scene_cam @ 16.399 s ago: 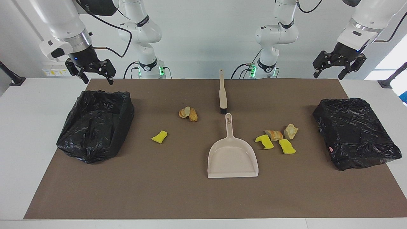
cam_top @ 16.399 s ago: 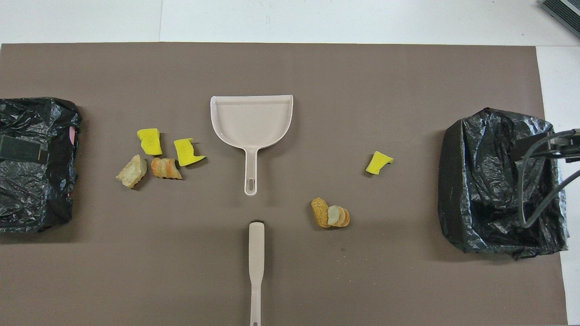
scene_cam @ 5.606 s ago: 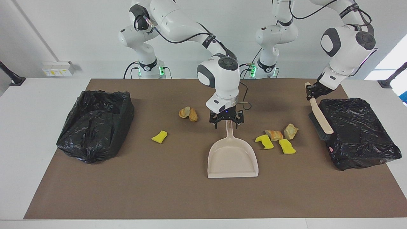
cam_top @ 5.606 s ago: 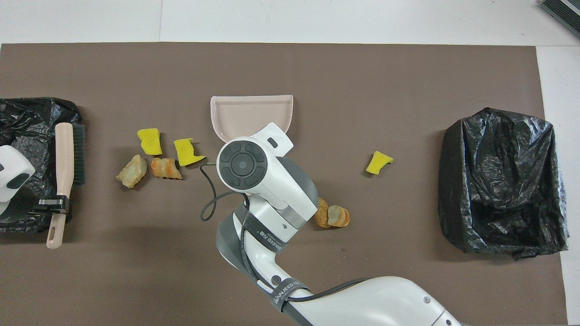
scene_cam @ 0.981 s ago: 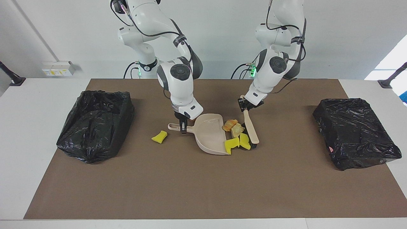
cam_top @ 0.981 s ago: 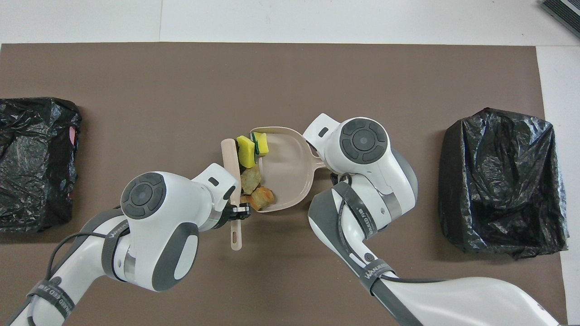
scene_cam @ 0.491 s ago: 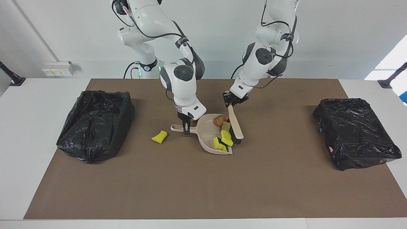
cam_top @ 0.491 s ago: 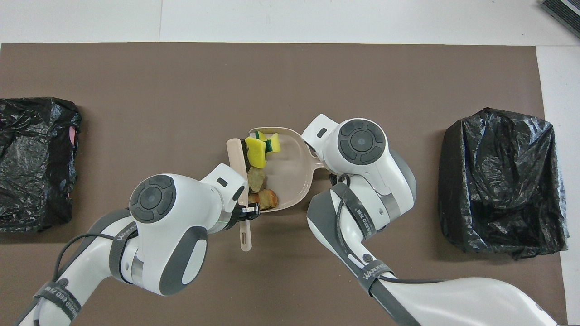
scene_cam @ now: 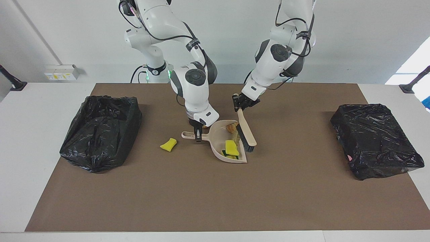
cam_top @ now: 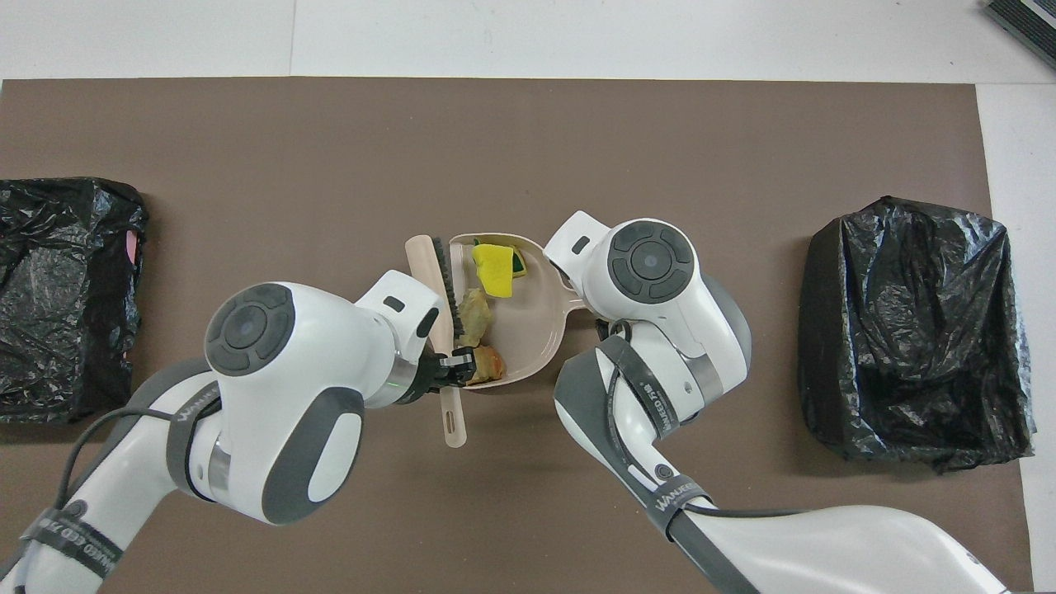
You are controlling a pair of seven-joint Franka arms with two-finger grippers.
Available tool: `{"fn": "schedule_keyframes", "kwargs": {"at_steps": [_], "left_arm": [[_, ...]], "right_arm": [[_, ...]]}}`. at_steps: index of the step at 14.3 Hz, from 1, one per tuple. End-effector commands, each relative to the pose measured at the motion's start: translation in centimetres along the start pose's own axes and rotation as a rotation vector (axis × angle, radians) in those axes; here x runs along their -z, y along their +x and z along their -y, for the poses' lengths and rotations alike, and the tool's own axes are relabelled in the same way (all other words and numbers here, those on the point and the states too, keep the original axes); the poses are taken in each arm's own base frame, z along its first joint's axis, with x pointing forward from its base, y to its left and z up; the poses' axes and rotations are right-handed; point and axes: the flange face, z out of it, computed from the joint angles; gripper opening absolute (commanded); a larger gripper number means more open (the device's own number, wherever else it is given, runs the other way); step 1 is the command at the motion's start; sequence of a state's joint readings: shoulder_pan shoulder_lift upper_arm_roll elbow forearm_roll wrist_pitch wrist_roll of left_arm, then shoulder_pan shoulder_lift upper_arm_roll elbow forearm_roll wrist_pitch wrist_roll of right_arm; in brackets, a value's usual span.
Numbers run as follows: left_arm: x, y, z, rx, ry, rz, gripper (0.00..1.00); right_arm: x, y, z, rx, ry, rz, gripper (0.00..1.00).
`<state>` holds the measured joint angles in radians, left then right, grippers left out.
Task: Sweep and dump trash in bin
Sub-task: 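Sweep the sponges and crusts into the dustpan with the left gripper's brush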
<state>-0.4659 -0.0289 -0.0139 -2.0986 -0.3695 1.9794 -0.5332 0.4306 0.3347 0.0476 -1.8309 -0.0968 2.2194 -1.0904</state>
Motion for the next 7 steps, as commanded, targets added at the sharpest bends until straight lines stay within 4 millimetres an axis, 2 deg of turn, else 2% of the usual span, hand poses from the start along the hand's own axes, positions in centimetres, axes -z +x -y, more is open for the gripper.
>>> {"fn": "schedule_keyframes", "kwargs": {"at_steps": [1, 4, 7], "left_arm": [[1.1, 0.0, 1.7, 0.03, 0.011, 0.033, 0.0], [0.4, -0.3, 4.7, 0.05, 0.029, 0.05, 0.0], [-3.0, 0.3, 6.5, -0.037, 0.059, 0.021, 0.0]], "right_arm": [[-0.5, 0.3, 0.0, -0.032, -0.014, -0.016, 0.0], [-0.4, 0.0, -0.2, -0.05, -0.014, -0.029, 0.0], [-0.4, 0.1, -0.2, -0.048, -0.012, -0.029, 0.0]]}}
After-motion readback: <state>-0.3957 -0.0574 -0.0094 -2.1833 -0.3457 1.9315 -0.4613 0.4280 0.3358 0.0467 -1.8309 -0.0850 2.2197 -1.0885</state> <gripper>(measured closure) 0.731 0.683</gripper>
